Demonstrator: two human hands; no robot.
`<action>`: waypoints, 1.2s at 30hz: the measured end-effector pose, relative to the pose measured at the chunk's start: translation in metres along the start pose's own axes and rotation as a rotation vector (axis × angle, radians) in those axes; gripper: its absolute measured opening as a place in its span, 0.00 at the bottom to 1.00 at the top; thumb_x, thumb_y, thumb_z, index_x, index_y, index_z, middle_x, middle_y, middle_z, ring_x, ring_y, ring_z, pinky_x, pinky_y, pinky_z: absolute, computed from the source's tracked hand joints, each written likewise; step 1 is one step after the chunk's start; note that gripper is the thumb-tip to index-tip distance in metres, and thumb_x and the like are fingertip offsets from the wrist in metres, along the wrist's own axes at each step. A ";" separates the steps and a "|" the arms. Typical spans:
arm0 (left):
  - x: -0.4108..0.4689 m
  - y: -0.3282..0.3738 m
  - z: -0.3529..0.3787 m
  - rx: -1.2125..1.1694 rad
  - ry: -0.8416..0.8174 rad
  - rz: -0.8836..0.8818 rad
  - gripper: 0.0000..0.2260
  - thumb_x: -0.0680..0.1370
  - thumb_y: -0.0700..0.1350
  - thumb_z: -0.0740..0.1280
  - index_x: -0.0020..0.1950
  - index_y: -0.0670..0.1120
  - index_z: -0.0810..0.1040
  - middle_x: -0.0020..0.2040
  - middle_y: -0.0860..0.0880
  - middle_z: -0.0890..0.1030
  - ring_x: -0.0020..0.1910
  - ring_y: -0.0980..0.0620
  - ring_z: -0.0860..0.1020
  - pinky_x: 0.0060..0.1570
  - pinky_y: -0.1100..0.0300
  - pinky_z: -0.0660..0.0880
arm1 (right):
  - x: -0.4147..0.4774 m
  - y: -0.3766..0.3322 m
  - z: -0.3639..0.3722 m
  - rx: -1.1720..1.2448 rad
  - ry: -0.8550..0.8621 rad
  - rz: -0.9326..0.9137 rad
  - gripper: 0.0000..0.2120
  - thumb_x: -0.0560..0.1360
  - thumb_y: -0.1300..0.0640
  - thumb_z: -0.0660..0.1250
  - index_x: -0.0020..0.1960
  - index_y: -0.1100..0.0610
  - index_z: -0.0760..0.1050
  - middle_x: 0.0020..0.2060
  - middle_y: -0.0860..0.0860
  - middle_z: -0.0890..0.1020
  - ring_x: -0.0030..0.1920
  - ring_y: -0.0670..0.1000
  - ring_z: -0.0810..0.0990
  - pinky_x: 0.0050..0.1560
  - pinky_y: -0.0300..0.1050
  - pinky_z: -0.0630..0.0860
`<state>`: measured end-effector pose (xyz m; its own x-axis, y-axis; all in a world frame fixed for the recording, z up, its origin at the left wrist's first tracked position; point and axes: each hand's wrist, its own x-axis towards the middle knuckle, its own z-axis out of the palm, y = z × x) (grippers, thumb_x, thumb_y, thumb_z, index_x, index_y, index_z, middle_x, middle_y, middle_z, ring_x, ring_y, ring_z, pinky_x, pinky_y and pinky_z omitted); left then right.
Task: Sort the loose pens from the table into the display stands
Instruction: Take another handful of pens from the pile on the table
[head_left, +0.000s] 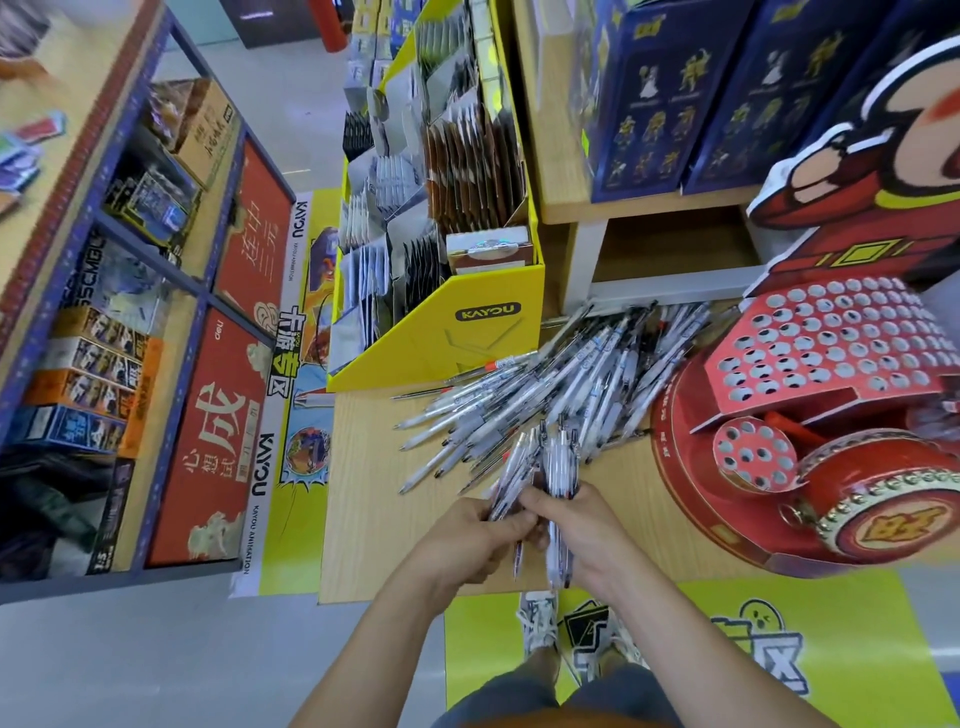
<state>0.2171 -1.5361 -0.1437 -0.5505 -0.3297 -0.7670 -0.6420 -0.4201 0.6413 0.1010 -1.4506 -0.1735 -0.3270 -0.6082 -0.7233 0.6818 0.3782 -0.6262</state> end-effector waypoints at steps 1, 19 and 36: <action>-0.001 0.002 0.001 -0.035 -0.048 -0.003 0.12 0.77 0.53 0.69 0.43 0.44 0.78 0.26 0.53 0.61 0.25 0.55 0.55 0.25 0.63 0.51 | -0.002 -0.003 -0.002 0.027 0.002 -0.018 0.02 0.74 0.63 0.71 0.46 0.63 0.80 0.36 0.58 0.82 0.32 0.52 0.79 0.32 0.43 0.74; -0.047 0.079 0.110 0.960 0.317 0.638 0.26 0.82 0.55 0.45 0.78 0.48 0.46 0.75 0.47 0.61 0.70 0.46 0.67 0.62 0.53 0.69 | -0.095 -0.070 -0.057 0.179 0.148 -0.522 0.06 0.67 0.58 0.77 0.43 0.55 0.81 0.32 0.54 0.80 0.30 0.52 0.77 0.31 0.42 0.74; -0.063 0.143 0.271 0.175 0.010 0.688 0.02 0.77 0.47 0.69 0.47 0.54 0.81 0.42 0.57 0.84 0.39 0.58 0.80 0.42 0.64 0.75 | -0.197 -0.104 -0.222 0.014 0.217 -0.560 0.20 0.70 0.58 0.77 0.61 0.54 0.78 0.49 0.50 0.86 0.50 0.50 0.85 0.50 0.45 0.79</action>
<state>0.0152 -1.3465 0.0020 -0.8573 -0.4798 -0.1864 -0.2273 0.0280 0.9734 -0.0508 -1.2147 -0.0305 -0.7642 -0.5554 -0.3281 0.3749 0.0315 -0.9265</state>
